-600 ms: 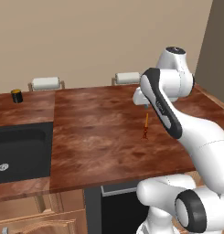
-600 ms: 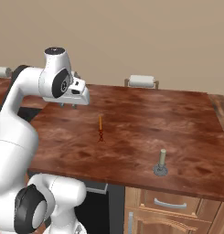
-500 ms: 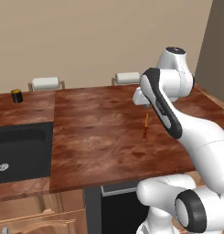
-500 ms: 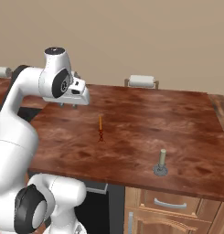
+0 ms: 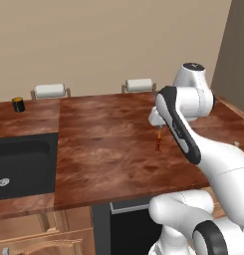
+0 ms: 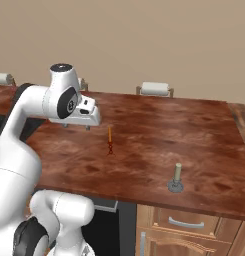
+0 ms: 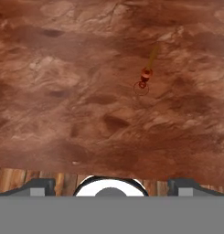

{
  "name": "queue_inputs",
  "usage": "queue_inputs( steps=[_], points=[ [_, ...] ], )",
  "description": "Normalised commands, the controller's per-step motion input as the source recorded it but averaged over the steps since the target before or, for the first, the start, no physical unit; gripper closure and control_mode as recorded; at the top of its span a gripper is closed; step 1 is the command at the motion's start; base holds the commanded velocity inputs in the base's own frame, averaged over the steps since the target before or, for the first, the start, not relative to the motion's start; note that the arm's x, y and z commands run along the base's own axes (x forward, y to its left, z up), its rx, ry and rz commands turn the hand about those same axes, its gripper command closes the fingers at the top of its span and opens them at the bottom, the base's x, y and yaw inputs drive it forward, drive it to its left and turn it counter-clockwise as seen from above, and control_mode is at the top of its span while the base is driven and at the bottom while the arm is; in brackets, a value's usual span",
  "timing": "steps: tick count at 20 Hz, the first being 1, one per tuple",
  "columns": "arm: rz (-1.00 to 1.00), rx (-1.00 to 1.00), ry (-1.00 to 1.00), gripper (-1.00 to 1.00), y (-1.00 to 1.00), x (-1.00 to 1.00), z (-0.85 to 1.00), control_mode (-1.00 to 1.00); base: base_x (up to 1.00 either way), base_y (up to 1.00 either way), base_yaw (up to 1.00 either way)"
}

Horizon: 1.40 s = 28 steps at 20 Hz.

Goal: Pick the candle and candle from the dining table and place them in the open cabinet. Close the cabinet after placing the objects.

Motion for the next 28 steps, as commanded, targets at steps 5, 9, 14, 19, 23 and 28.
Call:
queue_inputs(
  steps=[5,9,14,19,23,28],
  points=[
    [0.0,-0.04,0.0,-1.0,-0.1,-0.3,-0.51,-1.0,0.0,0.0,0.0],
    [0.0,-0.04,-0.01,-1.0,-0.16,-0.21,-0.52,-1.0,0.0,0.0,0.0],
    [0.08,-0.02,-0.07,-1.0,-0.34,0.0,-0.23,-1.0,0.0,0.0,0.0],
    [0.11,0.0,-0.05,-1.0,-0.41,0.0,-0.05,-1.0,0.0,0.0,0.0],
    [0.06,0.0,-0.04,-1.0,-0.24,0.07,-0.09,-1.0,0.0,0.0,0.0],
    [0.01,0.0,0.0,-1.0,-0.13,0.34,-0.07,-1.0,0.0,0.0,0.0]
  ],
)
